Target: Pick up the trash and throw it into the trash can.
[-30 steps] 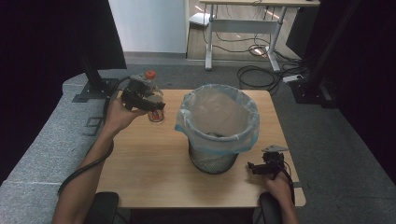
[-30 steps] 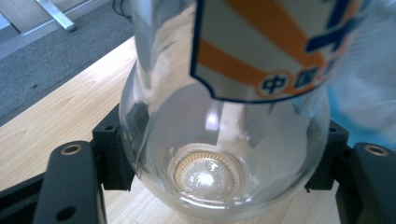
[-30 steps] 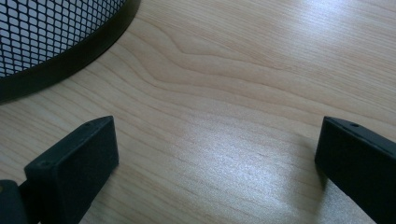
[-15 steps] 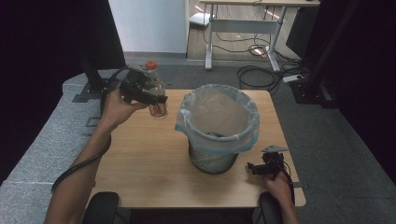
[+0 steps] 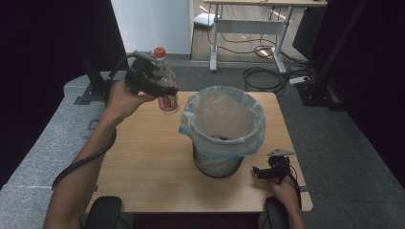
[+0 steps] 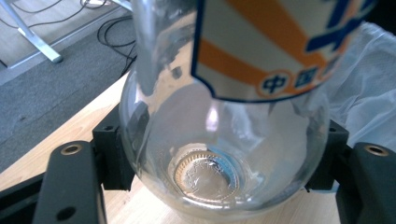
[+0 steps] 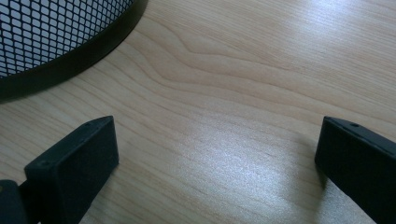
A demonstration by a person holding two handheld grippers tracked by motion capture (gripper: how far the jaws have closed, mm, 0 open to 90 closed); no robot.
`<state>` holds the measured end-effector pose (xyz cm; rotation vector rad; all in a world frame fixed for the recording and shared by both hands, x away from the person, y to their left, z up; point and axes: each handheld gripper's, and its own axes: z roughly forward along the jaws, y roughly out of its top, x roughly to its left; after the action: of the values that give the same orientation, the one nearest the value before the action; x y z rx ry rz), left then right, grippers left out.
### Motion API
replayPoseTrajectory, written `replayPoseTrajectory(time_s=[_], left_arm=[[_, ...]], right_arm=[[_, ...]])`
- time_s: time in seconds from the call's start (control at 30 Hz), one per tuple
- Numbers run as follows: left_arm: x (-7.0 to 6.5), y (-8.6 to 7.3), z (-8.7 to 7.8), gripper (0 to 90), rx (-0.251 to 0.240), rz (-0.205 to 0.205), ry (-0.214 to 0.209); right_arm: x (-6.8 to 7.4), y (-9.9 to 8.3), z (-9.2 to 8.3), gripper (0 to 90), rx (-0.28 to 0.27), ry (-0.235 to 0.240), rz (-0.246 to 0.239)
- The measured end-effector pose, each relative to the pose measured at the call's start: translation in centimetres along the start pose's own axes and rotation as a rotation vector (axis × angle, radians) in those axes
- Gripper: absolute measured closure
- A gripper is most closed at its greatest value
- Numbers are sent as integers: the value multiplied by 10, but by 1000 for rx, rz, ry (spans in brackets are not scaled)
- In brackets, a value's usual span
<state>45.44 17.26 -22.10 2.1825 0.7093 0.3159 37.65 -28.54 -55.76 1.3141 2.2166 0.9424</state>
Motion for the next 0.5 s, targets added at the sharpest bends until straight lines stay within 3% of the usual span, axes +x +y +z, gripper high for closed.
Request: replayPoseTrajectory(time_s=[0.5], left_arm=[[-24, 40, 0, 279, -34, 49, -29]], right_arm=[[1, 0, 0, 0, -1, 2, -1]])
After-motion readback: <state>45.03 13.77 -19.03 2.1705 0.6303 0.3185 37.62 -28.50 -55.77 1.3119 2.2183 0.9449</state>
